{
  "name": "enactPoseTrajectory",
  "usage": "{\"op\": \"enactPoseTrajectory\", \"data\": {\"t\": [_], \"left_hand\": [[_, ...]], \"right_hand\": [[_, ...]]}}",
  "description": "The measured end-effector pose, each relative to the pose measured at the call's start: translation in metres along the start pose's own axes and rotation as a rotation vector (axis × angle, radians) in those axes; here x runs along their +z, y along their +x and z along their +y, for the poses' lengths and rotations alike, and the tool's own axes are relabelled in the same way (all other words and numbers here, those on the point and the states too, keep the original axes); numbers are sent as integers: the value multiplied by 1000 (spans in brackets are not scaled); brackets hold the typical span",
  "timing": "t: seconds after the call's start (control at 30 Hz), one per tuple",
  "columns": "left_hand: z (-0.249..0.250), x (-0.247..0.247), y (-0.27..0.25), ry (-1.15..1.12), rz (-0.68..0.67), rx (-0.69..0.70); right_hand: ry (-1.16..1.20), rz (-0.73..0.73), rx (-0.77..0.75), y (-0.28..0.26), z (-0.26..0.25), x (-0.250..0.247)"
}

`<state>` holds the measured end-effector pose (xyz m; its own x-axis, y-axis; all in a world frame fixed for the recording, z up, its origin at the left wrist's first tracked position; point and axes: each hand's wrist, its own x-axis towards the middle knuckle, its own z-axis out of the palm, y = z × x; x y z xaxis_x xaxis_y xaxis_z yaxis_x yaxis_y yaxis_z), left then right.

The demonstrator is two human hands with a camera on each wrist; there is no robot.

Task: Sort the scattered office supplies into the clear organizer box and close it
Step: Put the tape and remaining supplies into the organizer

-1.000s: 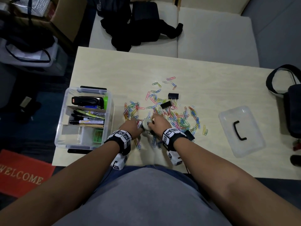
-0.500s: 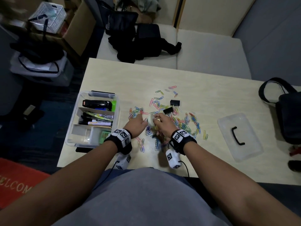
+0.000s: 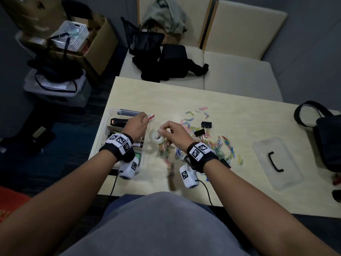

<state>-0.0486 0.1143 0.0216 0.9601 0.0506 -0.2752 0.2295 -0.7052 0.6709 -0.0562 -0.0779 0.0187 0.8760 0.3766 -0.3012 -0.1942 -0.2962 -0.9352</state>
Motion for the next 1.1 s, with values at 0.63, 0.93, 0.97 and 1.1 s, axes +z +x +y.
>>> {"op": "enactPoseTrajectory", "data": {"t": [0.63, 0.93, 0.97, 1.1], "left_hand": [[-65, -49, -3, -37, 26, -25], [-73, -52, 4, -79, 2, -24], [-74, -52, 5, -80, -1, -22], [-76, -52, 6, -96, -9, -14]], "right_hand": [[-1251, -498, -124, 9, -36, 133], [-1439, -466, -204, 11, -42, 144], [-1459, -455, -223, 11, -41, 144], [-1431, -436, -182, 9, -41, 140]]}}
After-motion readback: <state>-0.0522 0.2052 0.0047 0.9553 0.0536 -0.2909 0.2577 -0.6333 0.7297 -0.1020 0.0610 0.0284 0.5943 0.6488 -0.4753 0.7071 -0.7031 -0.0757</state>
